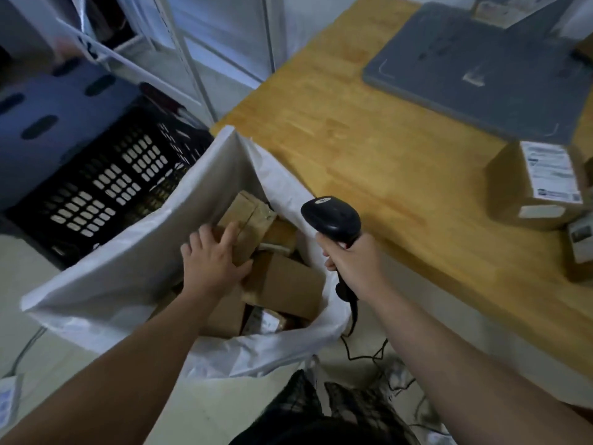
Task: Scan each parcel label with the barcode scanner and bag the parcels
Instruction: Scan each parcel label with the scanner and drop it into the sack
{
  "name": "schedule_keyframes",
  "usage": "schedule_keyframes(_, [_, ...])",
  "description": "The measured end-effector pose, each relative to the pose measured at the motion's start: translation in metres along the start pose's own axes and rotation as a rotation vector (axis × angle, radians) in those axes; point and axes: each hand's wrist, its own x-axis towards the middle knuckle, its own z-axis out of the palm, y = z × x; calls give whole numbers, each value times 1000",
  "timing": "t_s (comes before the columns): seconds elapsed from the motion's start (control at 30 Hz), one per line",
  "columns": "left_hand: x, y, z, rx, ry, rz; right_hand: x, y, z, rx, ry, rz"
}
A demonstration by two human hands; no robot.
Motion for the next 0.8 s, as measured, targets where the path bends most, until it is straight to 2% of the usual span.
schedule_keyframes(0.1, [23,6,12,32,-18,15,3,8,15,-56,-10,21])
schedule_keyframes(0.23, [41,11,31,149,-202,46,0,19,21,-81,-13,46])
schedule_keyframes(0.3, [47,15,27,147,-221,42,-3,22,18,-76,-6,67])
schedule_keyframes(0.37, [48,24,16,39,-163,52,-7,21,11,-67,8,80])
schedule_keyframes(0.5, [39,55,-10,-127,9,199,-13,17,-15,-74,93,90])
schedule_keyframes(0.7, [23,145,-45,-212,91,448,-20,16,-81,-58,260,95])
schedule_keyframes(0.8, [18,199,-57,-271,64,556,-29,10,-121,-31,333,81])
